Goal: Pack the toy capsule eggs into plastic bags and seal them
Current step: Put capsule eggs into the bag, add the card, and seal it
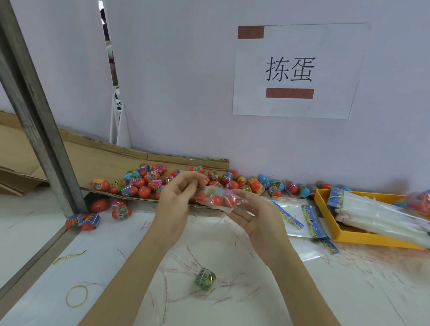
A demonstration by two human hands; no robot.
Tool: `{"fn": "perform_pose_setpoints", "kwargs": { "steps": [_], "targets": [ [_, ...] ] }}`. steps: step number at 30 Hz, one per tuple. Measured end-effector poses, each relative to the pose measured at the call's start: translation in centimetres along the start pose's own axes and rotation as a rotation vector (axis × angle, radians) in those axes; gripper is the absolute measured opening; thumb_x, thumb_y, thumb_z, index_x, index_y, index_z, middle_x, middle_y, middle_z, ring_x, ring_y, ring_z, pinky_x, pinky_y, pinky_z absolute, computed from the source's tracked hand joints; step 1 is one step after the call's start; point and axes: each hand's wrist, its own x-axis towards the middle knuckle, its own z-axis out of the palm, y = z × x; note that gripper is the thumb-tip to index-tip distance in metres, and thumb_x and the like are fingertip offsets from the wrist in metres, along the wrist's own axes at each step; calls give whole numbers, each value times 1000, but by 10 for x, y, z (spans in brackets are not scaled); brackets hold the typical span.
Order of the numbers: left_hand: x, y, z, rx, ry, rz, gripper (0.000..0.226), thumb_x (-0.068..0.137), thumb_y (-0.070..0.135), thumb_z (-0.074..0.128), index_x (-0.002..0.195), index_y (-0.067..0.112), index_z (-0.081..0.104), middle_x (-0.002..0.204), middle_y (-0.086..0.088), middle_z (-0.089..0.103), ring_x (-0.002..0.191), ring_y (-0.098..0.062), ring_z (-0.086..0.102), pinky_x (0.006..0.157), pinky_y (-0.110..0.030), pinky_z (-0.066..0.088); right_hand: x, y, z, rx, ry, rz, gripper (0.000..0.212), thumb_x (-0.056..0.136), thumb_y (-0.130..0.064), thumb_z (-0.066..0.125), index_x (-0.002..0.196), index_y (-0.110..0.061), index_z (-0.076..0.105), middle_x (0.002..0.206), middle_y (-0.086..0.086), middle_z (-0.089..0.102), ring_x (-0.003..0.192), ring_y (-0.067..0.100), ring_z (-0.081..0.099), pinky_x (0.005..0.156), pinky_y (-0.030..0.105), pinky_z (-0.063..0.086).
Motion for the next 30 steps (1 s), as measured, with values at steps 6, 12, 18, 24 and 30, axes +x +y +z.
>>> {"fn": "perform_pose_setpoints", "kwargs": {
  "steps": [6, 12, 18, 24, 30],
  "targets": [
    [2, 1, 5, -213, 51, -136, 25, 95, 17, 71, 120, 15, 72, 120, -1, 75, 117, -20, 69, 96, -39, 59, -1, 10, 3, -106, 23, -163, 36, 91, -15, 78, 125, -23, 69, 107, 10, 74, 104, 24, 73, 83, 30, 59],
    [-2, 0, 2, 65, 39, -344, 37, 90, 49, 74, 101, 14, 82, 101, -8, 81, 107, -31, 75, 99, -43, 57, 0, 9, 4, -169, 1, -136, 22, 94, -16, 74, 115, -13, 77, 111, 9, 78, 109, 25, 73, 93, 31, 56],
    [-1, 0, 3, 128, 111, -143, 31, 91, 45, 73, 94, 15, 81, 87, -9, 78, 86, -20, 76, 88, -36, 61, -1, 9, 3, -101, 126, -105, 20, 98, -19, 69, 114, -10, 77, 106, 6, 79, 102, 19, 75, 84, 26, 59],
    [-3, -4, 10, 272, 152, 89, 29, 102, 42, 61, 79, 35, 76, 67, 8, 67, 64, -1, 57, 61, -12, 45, -4, 6, 7, 57, 154, -54, 17, 101, -19, 65, 113, -12, 74, 100, 5, 78, 91, 17, 73, 81, 32, 58],
    [-4, -7, 8, 359, 264, 149, 30, 106, 47, 52, 93, 26, 69, 84, 3, 73, 82, -17, 75, 60, -39, 62, -6, 10, 13, -189, -29, 6, 37, 95, -35, 73, 127, -20, 61, 109, 11, 77, 93, 33, 78, 82, 46, 65]
  ]
}}
